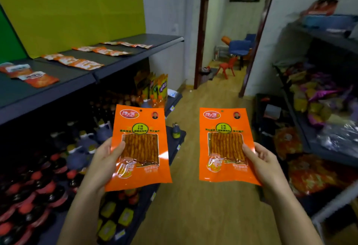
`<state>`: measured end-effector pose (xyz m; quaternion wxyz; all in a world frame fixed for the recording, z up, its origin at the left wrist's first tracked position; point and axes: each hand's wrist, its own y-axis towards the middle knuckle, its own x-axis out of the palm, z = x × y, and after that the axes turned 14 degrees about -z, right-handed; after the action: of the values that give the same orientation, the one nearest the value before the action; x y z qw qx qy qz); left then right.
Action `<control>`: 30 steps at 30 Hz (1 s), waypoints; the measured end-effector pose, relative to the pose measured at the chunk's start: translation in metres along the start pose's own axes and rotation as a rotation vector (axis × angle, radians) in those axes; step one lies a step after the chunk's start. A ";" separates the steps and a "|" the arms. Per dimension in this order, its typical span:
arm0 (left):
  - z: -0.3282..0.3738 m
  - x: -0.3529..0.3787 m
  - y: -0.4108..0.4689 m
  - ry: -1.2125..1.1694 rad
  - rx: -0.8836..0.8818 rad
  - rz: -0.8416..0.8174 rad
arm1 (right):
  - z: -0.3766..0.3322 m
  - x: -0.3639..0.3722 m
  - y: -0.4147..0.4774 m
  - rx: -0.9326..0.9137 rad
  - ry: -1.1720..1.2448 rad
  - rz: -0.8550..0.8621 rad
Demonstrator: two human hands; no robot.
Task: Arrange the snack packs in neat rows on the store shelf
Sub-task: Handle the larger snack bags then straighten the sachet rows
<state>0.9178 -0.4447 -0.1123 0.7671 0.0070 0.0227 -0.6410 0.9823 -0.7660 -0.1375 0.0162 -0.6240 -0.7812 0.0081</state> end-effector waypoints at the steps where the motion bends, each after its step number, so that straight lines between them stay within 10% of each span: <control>1: 0.003 0.007 0.016 0.005 -0.007 0.010 | -0.004 -0.009 0.023 -0.005 0.005 -0.013; 30: 0.091 0.063 0.519 -0.028 0.211 0.421 | -0.075 -0.012 0.678 -0.165 0.079 -0.494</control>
<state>1.4418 -0.4183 -0.0339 0.8791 0.0830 -0.0570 -0.4659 1.6489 -0.6284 -0.0854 -0.0027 -0.4135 -0.9066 -0.0841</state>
